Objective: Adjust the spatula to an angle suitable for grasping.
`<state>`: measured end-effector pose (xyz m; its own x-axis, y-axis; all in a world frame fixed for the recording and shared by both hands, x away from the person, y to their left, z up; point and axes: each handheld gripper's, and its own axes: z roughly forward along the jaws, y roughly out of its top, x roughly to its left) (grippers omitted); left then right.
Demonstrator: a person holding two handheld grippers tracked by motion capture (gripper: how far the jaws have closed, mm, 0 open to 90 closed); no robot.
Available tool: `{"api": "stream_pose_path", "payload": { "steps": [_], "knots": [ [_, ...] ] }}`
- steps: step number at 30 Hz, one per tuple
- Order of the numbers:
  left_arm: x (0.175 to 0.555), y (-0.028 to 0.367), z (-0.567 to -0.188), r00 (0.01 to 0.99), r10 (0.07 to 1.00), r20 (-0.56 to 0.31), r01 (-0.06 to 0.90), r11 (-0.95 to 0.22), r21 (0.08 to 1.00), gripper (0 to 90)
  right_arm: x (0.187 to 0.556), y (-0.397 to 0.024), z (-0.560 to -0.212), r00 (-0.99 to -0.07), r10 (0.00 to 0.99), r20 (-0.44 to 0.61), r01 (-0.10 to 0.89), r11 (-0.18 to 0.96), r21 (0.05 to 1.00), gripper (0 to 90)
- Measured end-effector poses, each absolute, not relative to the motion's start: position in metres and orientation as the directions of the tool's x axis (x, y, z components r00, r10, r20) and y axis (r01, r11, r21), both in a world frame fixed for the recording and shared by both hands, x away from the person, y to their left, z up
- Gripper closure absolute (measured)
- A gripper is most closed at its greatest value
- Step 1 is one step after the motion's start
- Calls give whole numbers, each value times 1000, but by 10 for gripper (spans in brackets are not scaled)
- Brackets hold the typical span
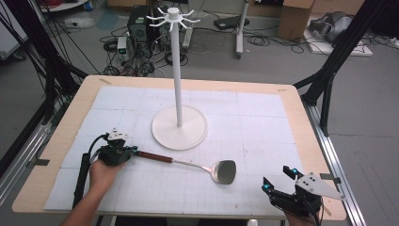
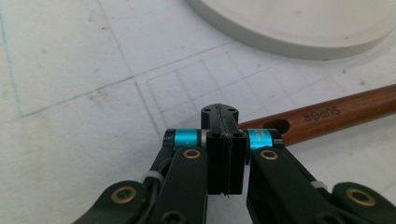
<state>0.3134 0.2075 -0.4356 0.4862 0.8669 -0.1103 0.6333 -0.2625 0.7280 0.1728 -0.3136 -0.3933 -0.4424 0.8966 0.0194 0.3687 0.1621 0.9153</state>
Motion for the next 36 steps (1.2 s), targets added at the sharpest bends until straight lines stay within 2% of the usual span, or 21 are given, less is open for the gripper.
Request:
{"api": "stream_pose_path", "payload": {
  "steps": [8,21,28,31,33,34,36],
  "knots": [
    [311,190,-436,517,850,-99,627,-297,720,896,173,-313,-393,-442,897,23,373,160,914,187],
    [301,121,-438,626,777,-64,571,-402,716,896,170,-317,-393,-435,900,26,370,152,916,187],
    [298,107,-439,640,766,-69,557,-400,727,894,168,-319,-393,-429,903,28,371,148,917,187],
    [297,117,-431,618,785,-42,542,-387,745,838,167,-320,-393,-428,903,28,370,147,917,187],
    [297,129,-424,592,804,-55,540,-345,768,784,168,-321,-394,-431,902,31,370,145,918,188],
    [296,136,-422,576,814,-74,540,-310,783,749,168,-321,-394,-432,901,40,377,140,916,207],
    [294,151,-417,551,827,-109,534,-250,807,686,171,-321,-395,-457,889,40,372,150,916,308]
  ]
}}
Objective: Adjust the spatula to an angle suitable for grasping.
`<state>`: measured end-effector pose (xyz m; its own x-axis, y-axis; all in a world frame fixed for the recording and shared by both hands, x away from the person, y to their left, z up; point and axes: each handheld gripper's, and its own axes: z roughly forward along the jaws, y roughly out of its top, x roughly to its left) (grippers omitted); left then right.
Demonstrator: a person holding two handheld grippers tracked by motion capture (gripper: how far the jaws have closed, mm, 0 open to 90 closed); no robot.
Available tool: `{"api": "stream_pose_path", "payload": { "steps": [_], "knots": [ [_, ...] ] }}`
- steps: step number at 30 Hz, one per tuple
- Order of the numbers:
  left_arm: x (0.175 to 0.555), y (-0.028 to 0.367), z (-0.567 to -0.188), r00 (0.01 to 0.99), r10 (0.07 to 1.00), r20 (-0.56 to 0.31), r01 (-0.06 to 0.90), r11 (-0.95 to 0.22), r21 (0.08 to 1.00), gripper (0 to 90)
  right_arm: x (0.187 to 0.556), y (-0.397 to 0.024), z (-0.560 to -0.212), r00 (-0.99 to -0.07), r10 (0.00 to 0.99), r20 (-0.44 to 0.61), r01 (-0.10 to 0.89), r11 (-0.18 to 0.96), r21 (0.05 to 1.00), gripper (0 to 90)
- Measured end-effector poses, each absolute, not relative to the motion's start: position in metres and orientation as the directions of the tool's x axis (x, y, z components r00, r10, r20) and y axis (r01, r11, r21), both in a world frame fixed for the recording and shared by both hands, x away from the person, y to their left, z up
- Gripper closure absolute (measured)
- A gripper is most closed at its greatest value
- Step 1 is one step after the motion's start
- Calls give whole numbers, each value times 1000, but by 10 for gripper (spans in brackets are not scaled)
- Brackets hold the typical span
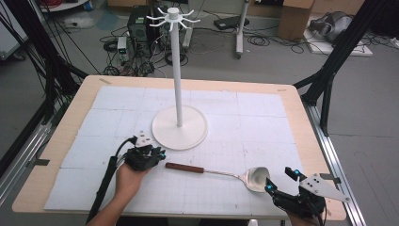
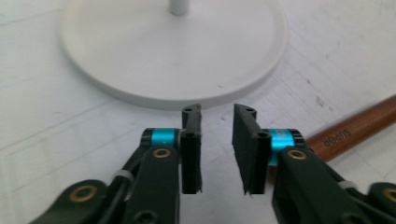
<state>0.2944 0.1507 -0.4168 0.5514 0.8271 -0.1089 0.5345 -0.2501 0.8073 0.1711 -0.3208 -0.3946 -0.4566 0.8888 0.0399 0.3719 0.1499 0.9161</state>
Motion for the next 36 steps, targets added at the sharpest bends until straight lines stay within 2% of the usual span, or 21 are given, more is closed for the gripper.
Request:
{"api": "stream_pose_path", "payload": {
  "steps": [4,6,10,11,15,25,31,36],
  "knots": [
    [289,181,-413,549,825,-132,497,-196,845,558,184,-316,-395,-487,872,56,384,156,910,458],
    [286,194,-411,561,816,-137,477,-183,860,495,193,-311,-396,-519,852,69,399,170,901,567],
    [279,214,-407,573,810,-126,417,-156,895,386,214,-296,-402,-568,822,49,457,265,849,866],
    [278,218,-405,573,811,-118,406,-156,900,357,219,-293,-403,-573,818,49,466,277,840,889],
    [271,232,-402,570,817,-82,371,-167,914,223,239,-280,-405,-593,802,73,496,292,817,890],
    [264,249,-403,573,815,-89,364,-155,918,248,272,-242,-420,-648,756,89,581,416,700,889],
    [263,252,-402,564,820,-95,364,-144,920,268,276,-230,-430,-669,742,41,606,511,610,889],
    [263,256,-402,556,825,-100,365,-135,921,269,271,-234,-430,-668,743,46,607,508,611,890]
  ]
}}
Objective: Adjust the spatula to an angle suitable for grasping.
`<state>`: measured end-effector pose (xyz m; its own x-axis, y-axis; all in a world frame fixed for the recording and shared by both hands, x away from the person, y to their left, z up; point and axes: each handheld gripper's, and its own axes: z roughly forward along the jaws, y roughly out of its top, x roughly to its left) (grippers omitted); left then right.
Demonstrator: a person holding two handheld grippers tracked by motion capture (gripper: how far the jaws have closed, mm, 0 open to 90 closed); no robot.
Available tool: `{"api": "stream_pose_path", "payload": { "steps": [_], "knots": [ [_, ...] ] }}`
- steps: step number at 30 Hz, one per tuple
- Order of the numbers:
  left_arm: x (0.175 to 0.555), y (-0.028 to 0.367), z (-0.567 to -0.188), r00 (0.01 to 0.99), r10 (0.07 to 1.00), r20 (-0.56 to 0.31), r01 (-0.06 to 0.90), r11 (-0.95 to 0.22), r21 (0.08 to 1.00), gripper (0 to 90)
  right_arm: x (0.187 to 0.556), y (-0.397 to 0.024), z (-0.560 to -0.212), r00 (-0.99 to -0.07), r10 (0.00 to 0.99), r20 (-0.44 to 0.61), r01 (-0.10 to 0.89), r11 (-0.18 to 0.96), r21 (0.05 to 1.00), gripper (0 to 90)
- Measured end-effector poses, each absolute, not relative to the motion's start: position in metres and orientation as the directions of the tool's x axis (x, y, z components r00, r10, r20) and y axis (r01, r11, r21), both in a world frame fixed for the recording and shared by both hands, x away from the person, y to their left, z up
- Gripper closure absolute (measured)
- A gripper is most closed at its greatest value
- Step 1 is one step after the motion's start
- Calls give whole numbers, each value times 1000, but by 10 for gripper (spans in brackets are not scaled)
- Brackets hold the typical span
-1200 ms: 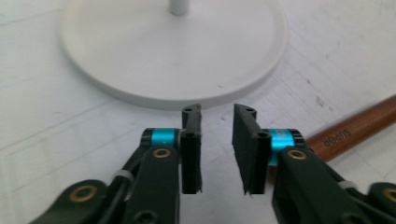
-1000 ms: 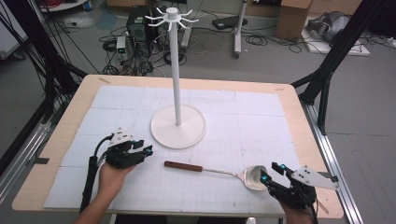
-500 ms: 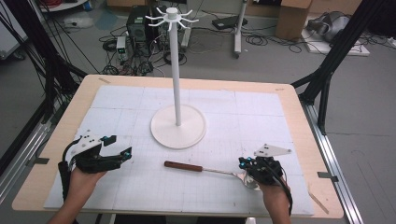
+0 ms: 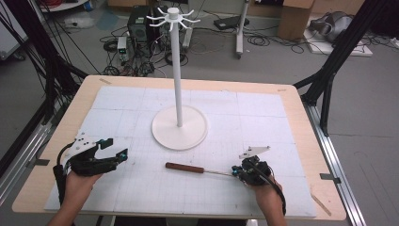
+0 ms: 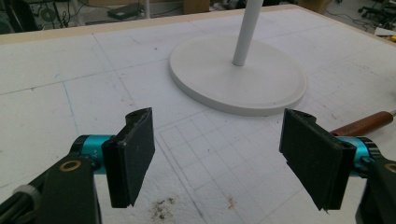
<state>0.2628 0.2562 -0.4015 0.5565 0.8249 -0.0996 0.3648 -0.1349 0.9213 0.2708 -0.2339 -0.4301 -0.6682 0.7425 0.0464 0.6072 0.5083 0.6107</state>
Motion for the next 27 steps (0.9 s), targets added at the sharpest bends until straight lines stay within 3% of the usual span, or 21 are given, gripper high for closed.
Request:
{"api": "stream_pose_path", "payload": {
  "steps": [14,20,27],
  "knots": [
    [262,255,-401,557,824,-102,347,-119,930,272,248,-238,-428,-692,719,63,600,524,605,884],
    [260,257,-397,598,789,-144,310,-62,949,268,237,-259,-414,-600,798,55,555,366,747,465],
    [259,260,-395,649,748,-139,238,-26,971,203,213,-285,-393,-522,852,34,403,212,890,165]
  ]
}}
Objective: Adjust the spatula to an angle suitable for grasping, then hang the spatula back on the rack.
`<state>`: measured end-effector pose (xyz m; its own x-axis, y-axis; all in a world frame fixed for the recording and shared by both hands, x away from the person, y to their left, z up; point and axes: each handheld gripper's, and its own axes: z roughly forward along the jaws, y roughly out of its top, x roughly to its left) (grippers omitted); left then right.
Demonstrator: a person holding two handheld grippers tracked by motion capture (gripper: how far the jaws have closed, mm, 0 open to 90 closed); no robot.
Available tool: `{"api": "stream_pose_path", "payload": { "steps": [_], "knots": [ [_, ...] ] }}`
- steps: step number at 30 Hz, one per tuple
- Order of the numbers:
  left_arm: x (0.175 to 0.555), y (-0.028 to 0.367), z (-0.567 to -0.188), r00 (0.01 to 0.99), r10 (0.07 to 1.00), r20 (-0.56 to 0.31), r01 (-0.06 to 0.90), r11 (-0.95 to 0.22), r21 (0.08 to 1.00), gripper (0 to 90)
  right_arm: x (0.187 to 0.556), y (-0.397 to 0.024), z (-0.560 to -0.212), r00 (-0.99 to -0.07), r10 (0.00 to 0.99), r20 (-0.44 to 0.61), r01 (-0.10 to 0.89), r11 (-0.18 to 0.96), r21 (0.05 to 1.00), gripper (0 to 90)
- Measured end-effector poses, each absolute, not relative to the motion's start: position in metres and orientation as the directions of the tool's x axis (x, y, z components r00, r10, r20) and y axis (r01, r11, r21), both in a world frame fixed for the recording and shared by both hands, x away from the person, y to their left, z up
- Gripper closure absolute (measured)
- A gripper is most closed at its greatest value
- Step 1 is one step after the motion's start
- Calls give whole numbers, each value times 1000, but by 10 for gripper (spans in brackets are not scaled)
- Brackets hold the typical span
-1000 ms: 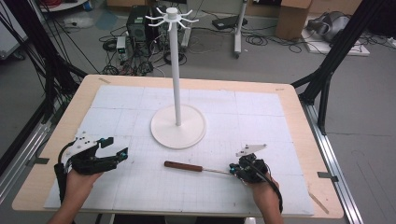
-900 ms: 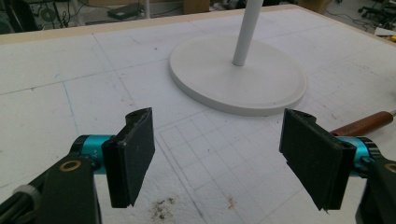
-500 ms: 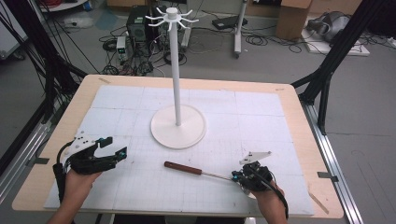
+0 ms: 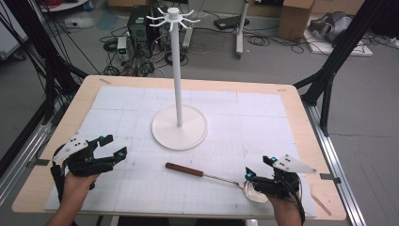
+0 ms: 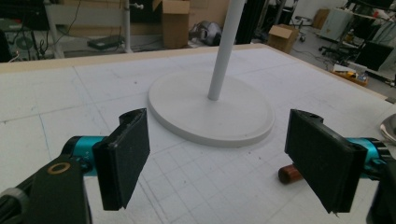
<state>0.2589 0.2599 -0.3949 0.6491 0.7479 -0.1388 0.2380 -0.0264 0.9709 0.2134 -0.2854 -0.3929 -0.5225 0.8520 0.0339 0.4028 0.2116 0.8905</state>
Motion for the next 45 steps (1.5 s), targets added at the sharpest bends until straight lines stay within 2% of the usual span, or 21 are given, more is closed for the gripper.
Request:
{"api": "stream_pose_path", "payload": {
  "steps": [2,5,12,21,24,27,35,40,45],
  "knots": [
    [259,260,-396,665,739,-112,204,-35,978,184,208,-290,-390,-536,844,1,356,225,907,164],
    [259,260,-396,669,735,-113,217,-47,975,184,204,-294,-388,-539,842,-17,335,232,913,162],
    [253,262,-393,645,748,-153,234,-3,972,182,206,-295,-388,-528,849,34,371,195,908,162],
    [254,261,-394,648,750,-137,233,-24,972,182,209,-288,-389,-542,840,12,363,221,905,164],
    [255,261,-395,648,749,-140,239,-25,971,183,210,-286,-390,-568,823,30,376,226,899,206],
    [255,261,-396,647,749,-144,246,-26,969,184,212,-282,-392,-591,806,28,380,248,891,226],
    [253,262,-397,648,749,-136,254,-45,966,189,218,-268,-394,-651,759,16,373,302,877,200],
    [253,260,-398,649,749,-137,261,-49,964,191,224,-255,-396,-715,699,-28,349,391,852,179],
    [254,258,-400,658,741,-135,267,-61,962,195,233,-239,-399,-753,657,-34,365,460,809,173]
  ]
}}
